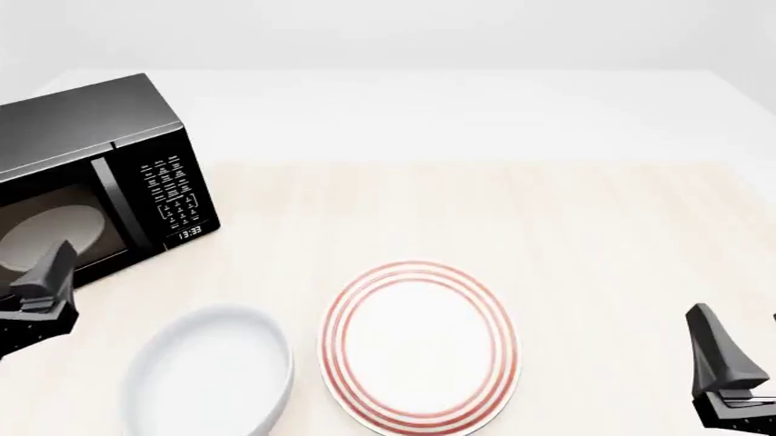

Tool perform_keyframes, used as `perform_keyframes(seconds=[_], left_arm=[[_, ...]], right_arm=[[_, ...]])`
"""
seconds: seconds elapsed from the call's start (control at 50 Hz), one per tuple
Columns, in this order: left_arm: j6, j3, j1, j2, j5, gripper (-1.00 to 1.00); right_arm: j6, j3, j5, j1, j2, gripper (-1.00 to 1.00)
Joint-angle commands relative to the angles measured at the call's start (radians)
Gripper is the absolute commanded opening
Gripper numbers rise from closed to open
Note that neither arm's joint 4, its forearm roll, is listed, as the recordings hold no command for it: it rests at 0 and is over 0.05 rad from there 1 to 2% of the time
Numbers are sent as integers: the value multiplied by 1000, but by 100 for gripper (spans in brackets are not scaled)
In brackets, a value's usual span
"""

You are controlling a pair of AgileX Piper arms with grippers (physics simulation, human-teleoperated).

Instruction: Open the microwave.

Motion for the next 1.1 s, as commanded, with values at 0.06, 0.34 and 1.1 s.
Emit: perform_keyframes(seconds=[0.06, 0.34, 1.1], left_arm=[[1, 3, 17, 273, -241, 100], [-13, -28, 13, 425, -329, 100], [3, -111, 25, 687, -460, 100]], right_arm=[[0, 1, -1, 0, 0, 100], [0, 1, -1, 0, 0, 100], [0, 1, -1, 0, 0, 100]])
